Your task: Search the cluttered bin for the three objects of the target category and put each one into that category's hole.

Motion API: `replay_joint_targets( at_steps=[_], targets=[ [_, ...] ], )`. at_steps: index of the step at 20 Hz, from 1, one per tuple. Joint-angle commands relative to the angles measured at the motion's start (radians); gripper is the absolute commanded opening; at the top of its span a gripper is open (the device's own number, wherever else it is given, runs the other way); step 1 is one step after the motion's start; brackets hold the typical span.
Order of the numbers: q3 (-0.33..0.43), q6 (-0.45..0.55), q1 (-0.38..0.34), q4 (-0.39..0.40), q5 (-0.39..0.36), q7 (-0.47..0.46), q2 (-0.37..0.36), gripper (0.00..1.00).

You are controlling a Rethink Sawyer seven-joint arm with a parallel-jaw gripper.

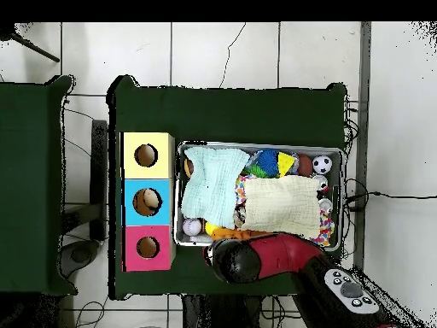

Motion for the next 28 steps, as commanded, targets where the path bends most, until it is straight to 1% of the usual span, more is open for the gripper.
replay_joint_targets(
  at_steps=[1, 4, 6, 11, 13, 16, 18, 23, 28],
  targets=[
    [0.071, 0.116, 0.012, -0.169, -0.048, -0.117, 0.006, 1.0],
    [0.119, 0.167, -0.035, -0.156, -0.02, -0.18, -0.022, 1.0],
    [0.13, 0.198, -0.043, -0.159, -0.015, -0.199, -0.03, 1.0],
    [0.165, 0.229, -0.06, -0.151, 0.02, -0.162, -0.034, 1.0],
    [0.163, 0.23, -0.056, -0.16, 0.001, -0.15, -0.035, 1.0],
    [0.149, 0.208, -0.045, -0.187, -0.046, -0.141, -0.028, 1.0],
    [0.137, 0.203, -0.04, -0.214, -0.08, -0.153, -0.02, 1.0],
    [0.135, 0.21, -0.052, -0.272, -0.132, -0.203, -0.001, 1.0],
    [0.132, 0.233, -0.051, -0.354, -0.18, -0.235, 0.046, 1.0]
  ],
)
